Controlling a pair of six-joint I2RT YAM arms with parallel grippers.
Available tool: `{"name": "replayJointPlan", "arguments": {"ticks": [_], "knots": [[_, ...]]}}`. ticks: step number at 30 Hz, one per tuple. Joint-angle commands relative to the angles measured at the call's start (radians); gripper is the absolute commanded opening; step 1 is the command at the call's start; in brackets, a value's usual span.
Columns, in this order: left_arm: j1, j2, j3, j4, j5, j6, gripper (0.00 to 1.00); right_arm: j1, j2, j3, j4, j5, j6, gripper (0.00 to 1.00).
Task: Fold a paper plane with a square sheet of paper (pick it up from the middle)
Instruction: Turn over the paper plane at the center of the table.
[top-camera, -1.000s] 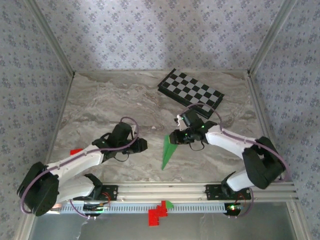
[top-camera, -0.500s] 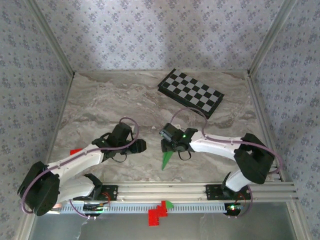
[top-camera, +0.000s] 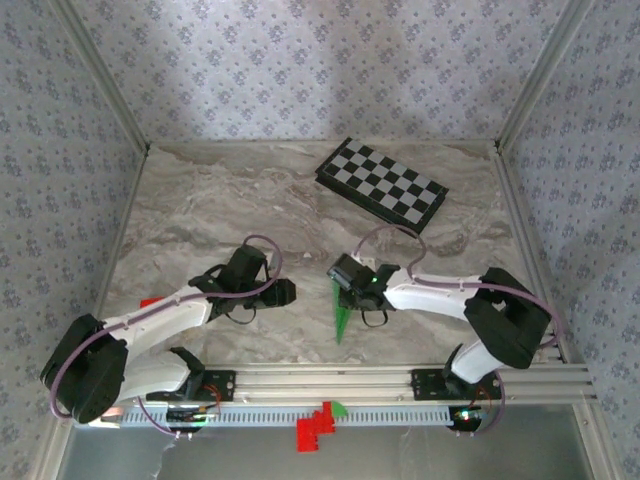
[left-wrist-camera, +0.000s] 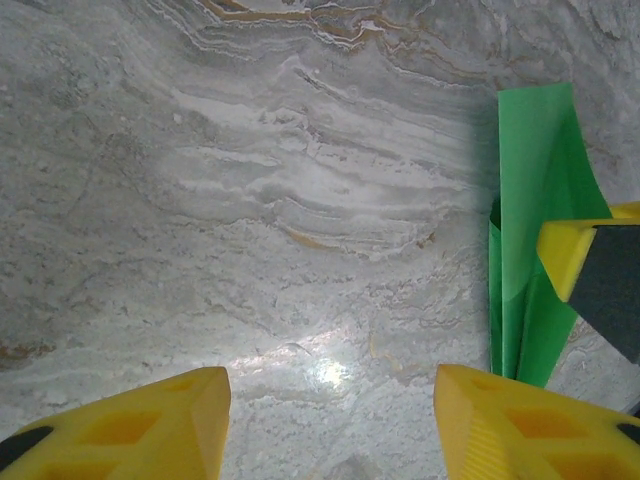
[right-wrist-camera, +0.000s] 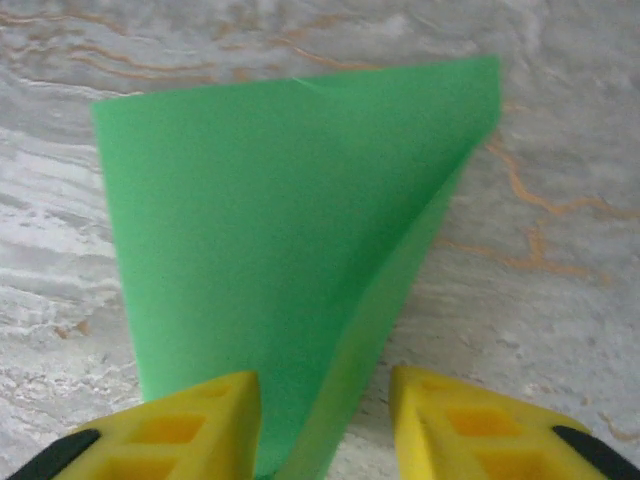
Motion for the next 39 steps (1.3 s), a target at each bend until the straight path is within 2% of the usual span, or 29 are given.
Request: {"name": "replayJointPlan", "arguments": {"ticks": [1,6,10,16,22,27,39], "knots": [[-0.013,0.014,0.032,0.019,0.017,0.0,0.56,-0.019,-0.065,-0.059,0.056,-0.024,0.057,0.34],[-0.069,0.073,0.069,0.046,0.015,-0.016,0.58,-0.046,-0.135,-0.153,0.163,-0.083,0.076,0.22],[-0.076,0.112,0.088,0.061,0.017,-0.032,0.58,-0.07,-0.16,-0.183,0.208,-0.113,0.067,0.12],[-0.075,0.094,0.1,0.08,0.023,-0.056,0.59,-0.071,-0.156,-0.228,0.462,-0.208,0.035,0.01],[0.005,0.038,0.056,0.088,0.011,-0.133,0.6,-0.045,-0.068,-0.177,0.617,-0.282,0.037,0.0],[0.011,-0.001,0.037,0.067,-0.013,-0.156,0.62,-0.059,0.022,-0.166,0.689,-0.314,0.053,0.0],[-0.019,0.159,0.093,0.133,0.089,-0.116,0.65,-0.085,0.072,-0.232,0.764,-0.327,0.055,0.04]]}}
